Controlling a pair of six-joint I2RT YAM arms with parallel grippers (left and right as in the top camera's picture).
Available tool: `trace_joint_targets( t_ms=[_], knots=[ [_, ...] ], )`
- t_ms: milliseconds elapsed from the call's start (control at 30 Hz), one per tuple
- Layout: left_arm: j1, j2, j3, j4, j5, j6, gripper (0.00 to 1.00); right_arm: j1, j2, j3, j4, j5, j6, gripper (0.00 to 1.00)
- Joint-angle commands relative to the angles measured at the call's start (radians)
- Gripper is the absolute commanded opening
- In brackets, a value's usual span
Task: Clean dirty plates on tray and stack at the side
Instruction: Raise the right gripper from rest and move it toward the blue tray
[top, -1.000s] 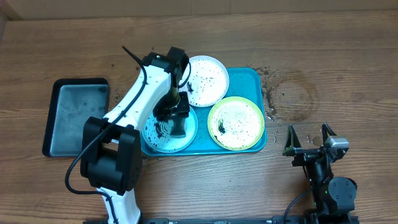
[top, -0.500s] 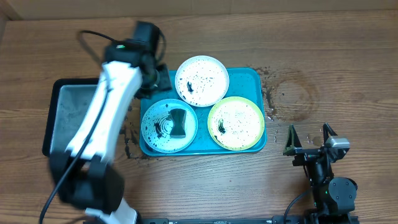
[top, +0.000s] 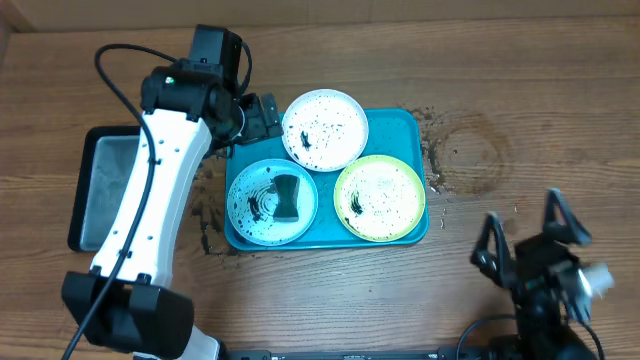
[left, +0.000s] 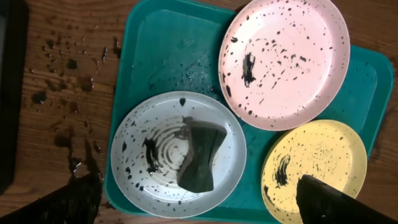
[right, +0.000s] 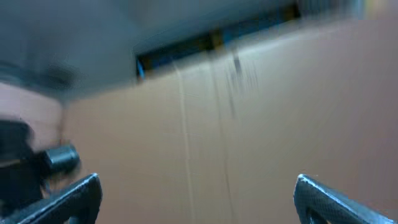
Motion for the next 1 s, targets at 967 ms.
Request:
trace_joint_targets(
  t_ms=[967],
  knots=[
    [-0.003, 0.021, 0.0, -0.106, 0.132, 0.012, 1.0, -0.003, 0.924, 1.081, -1.197, -0.488, -0.229, 1.0]
  ],
)
